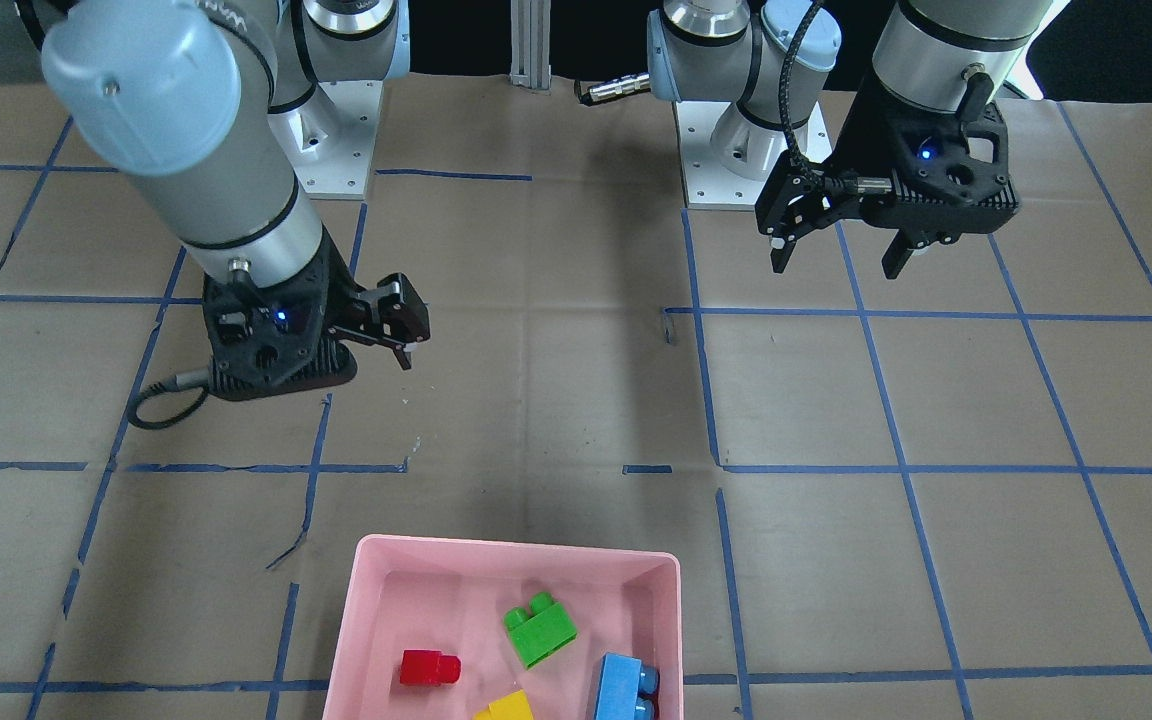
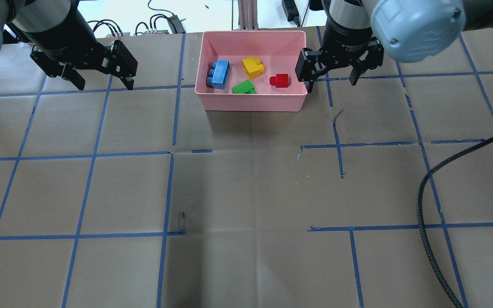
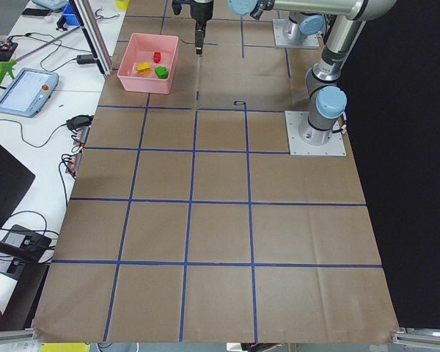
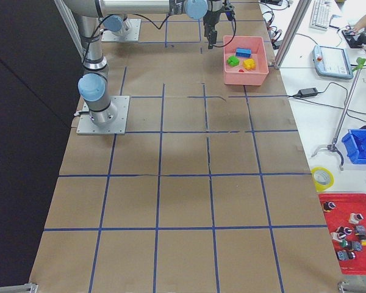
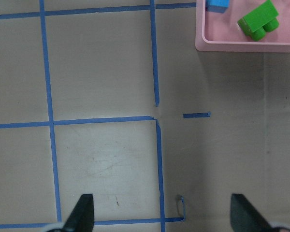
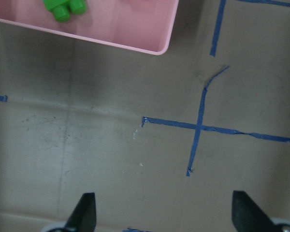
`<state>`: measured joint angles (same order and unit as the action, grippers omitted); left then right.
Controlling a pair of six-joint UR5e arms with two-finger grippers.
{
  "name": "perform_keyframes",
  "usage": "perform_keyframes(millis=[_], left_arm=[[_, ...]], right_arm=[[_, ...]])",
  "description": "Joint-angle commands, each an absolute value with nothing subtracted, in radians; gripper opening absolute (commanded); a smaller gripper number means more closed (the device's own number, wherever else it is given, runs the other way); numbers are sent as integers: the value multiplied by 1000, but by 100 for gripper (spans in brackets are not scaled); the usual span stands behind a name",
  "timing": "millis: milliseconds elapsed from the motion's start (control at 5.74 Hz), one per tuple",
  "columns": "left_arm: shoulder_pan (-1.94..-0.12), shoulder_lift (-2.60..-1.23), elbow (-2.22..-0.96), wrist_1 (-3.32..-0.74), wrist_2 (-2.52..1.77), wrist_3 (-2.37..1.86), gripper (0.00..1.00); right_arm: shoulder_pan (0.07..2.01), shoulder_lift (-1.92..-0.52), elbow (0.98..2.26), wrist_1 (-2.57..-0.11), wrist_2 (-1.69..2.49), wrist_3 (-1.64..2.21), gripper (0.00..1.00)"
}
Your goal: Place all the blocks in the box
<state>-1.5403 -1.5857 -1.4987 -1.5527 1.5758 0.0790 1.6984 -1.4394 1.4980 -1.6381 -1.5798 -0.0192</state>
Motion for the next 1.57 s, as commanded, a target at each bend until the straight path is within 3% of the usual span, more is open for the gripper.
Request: perform_keyframes(millis=[0, 348, 1394], left_arm=[[-1532, -1588, -1500, -1552, 1562, 81, 100], [-1532, -1588, -1500, -1554, 1562, 81, 100], [-1532, -1588, -1500, -1552, 1560, 83, 100]], right_arm=[[1700, -1549, 1612, -1634, -1592, -8, 100], [1692, -1624, 1660, -1646, -1580, 14, 100], [1697, -1617, 1669, -1635, -1549, 25, 100]])
